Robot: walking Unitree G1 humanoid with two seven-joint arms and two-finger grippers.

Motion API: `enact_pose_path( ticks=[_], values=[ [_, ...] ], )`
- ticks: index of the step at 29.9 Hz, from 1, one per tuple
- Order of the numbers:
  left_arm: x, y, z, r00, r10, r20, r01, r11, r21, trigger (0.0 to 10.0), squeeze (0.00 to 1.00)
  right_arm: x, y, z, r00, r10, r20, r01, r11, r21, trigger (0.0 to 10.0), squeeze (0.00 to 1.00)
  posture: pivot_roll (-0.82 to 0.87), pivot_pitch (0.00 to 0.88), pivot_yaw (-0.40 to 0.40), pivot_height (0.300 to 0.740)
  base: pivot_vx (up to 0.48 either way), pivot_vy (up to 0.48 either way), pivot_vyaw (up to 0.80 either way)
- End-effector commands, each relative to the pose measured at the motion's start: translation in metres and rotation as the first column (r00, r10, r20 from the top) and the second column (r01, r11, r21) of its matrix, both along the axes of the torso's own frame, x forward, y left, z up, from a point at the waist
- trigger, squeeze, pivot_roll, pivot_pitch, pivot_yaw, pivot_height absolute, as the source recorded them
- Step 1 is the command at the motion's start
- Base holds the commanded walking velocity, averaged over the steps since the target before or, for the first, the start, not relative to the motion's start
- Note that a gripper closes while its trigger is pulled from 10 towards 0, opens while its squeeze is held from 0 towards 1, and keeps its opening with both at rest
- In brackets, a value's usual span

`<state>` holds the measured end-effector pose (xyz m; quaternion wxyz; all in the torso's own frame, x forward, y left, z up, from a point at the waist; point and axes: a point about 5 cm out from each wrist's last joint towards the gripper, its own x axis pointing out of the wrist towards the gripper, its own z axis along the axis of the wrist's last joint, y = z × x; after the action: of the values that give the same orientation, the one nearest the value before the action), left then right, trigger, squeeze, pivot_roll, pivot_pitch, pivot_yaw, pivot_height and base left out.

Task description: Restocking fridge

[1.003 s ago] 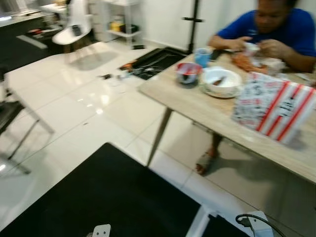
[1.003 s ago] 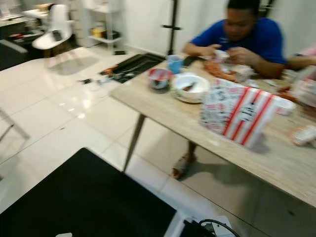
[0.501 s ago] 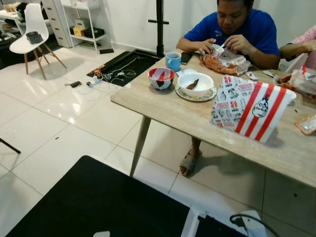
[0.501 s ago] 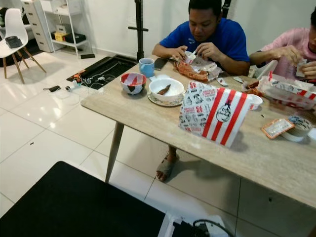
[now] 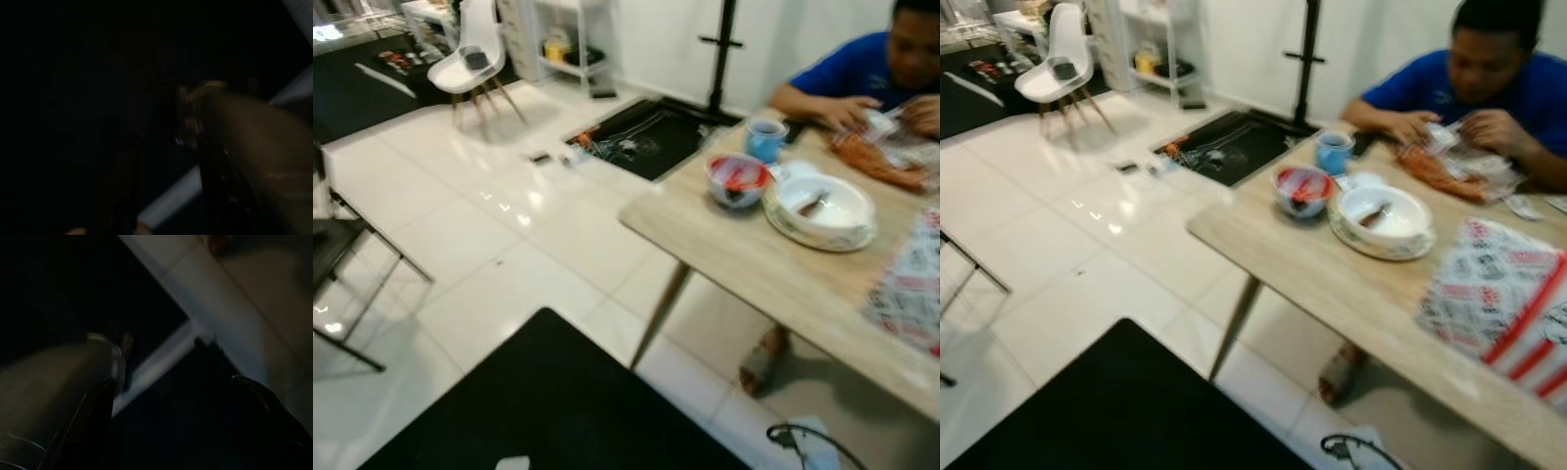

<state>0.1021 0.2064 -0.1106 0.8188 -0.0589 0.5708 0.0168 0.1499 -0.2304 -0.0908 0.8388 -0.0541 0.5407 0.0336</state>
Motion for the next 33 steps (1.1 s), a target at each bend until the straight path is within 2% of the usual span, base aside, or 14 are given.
enact_pose_path(
  ticks=[1,7,14,33],
  values=[
    [-0.0127,-0.0009,-0.0033,0.998,-0.034,-0.047,0.034,0.999,0.007,10.0,0.0,-0.0048,0.0035,-0.0025,1.0,-0.009,-0.006,0.009,1.0,0.018,10.0,0.0,-0.02,0.0,0.013,0.74,0.0,-0.409,0.0],
    [-0.0142,0.0,-0.0035,0.998,-0.043,-0.055,0.044,0.999,0.018,10.0,0.0,-0.0046,0.0044,-0.0026,1.0,-0.011,-0.005,0.012,1.0,0.024,10.0,0.0,-0.02,0.0,0.014,0.74,0.0,-0.453,0.0],
    [-0.013,-0.0012,-0.0034,0.998,-0.029,-0.048,0.03,0.999,0.011,10.0,0.0,-0.0062,0.0043,-0.0032,1.0,-0.014,-0.018,0.015,0.999,0.028,10.0,0.0,-0.03,0.0,0.016,0.74,0.0,0.0,0.0],
    [-0.0121,0.001,-0.0029,0.999,-0.027,-0.042,0.028,0.999,0.023,10.0,0.0,-0.0094,0.0081,-0.005,0.999,0.01,-0.05,-0.008,0.998,0.055,10.0,0.0,-0.03,0.0,0.016,0.74,0.0,0.0,-0.73]
  ],
)
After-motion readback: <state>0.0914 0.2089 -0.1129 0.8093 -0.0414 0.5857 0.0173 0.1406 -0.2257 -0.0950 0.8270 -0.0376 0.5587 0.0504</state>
